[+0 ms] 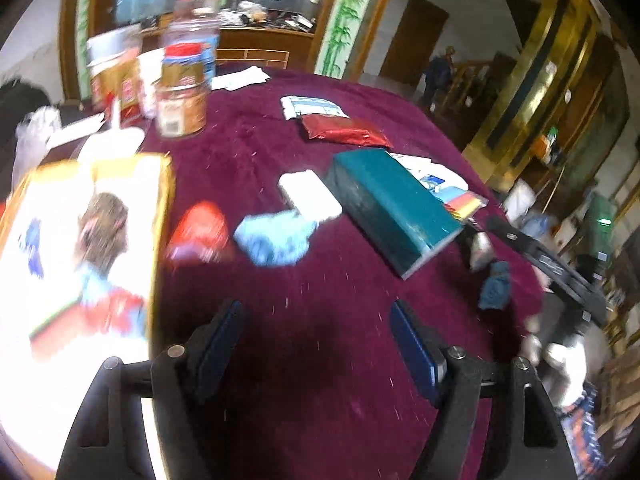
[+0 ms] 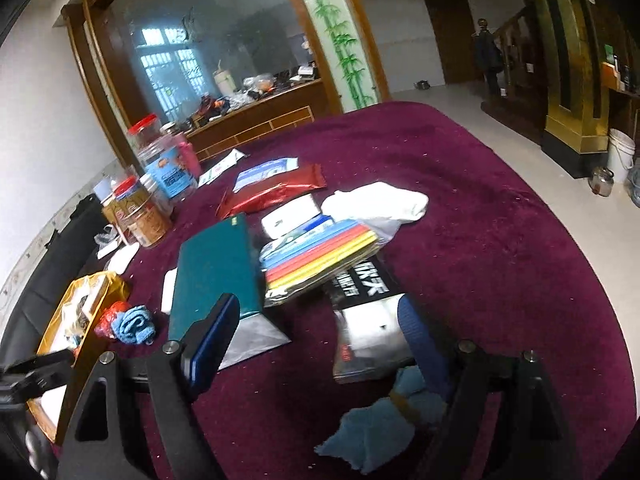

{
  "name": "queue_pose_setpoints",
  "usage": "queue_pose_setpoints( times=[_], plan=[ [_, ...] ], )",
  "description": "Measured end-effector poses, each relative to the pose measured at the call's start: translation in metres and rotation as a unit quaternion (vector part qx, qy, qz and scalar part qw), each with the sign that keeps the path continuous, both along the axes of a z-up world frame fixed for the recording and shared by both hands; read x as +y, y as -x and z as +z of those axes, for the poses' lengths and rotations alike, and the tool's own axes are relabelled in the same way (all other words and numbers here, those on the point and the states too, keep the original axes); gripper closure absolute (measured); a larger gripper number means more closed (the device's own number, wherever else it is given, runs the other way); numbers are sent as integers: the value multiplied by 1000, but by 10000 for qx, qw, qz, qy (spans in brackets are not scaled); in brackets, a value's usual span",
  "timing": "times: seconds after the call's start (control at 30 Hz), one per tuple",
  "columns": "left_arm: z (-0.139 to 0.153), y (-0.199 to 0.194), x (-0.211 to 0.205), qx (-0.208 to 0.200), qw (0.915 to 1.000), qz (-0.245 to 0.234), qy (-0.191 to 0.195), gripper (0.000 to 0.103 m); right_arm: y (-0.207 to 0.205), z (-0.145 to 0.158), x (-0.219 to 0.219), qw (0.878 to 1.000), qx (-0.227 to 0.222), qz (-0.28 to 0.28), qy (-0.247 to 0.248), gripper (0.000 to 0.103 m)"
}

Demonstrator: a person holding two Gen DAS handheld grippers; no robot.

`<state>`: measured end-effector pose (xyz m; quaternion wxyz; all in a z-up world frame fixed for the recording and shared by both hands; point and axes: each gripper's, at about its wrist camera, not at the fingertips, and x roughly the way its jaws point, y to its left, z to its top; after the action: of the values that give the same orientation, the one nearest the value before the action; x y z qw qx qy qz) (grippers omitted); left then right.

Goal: Organize soft objects
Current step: 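Reach for and grasp the blue knit cloth with the left gripper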

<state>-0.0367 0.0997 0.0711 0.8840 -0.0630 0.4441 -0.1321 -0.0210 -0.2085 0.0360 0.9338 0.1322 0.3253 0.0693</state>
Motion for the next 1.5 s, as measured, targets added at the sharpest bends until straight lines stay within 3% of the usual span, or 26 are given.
queue_pose_setpoints(
  times=[0.3, 0.47, 0.63, 0.73, 0.8, 0.83, 0.87, 1.1, 1.2, 1.5],
  plan=[
    [-31, -66, -33, 152, 9941, -83, -1074, 24, -5, -3, -7, 9999, 87, -59, -50, 22],
    [-37, -85, -42, -89, 9875, -36, -1572, 19, 0, 2, -17, 9995, -61, -272, -126, 18],
    [-43, -106, -43, -91, 9826, 146, -1851, 18, -2, -1, -36, 9975, 41, -546, -441, 17],
    [-46, -118, -36, 19, 9829, 224, -1825, 19, -3, -3, -44, 9960, 73, -687, -561, 17],
    [-48, -122, -34, 70, 9822, 201, -1865, 39, -3, -5, -45, 9957, 110, -727, -564, 17],
    [-47, -122, -32, 53, 9823, 189, -1864, 56, -4, -5, -45, 9957, 134, -735, -552, 17],
    [-44, -121, -30, 33, 9819, 189, -1887, 64, -5, -6, -44, 9958, 150, -731, -532, 17],
    [-23, -98, -18, -122, 9912, 169, -1304, 69, -6, -6, -45, 9957, 154, -761, -504, 17],
    [-10, -78, -17, -217, 9963, 71, -829, 70, -4, -5, -52, 9942, 116, -874, -618, 17],
    [34, 11, -2, -691, 9972, -170, 222, 70, -2, -19, -87, 9829, 311, -1198, -1364, 17]
  ],
)
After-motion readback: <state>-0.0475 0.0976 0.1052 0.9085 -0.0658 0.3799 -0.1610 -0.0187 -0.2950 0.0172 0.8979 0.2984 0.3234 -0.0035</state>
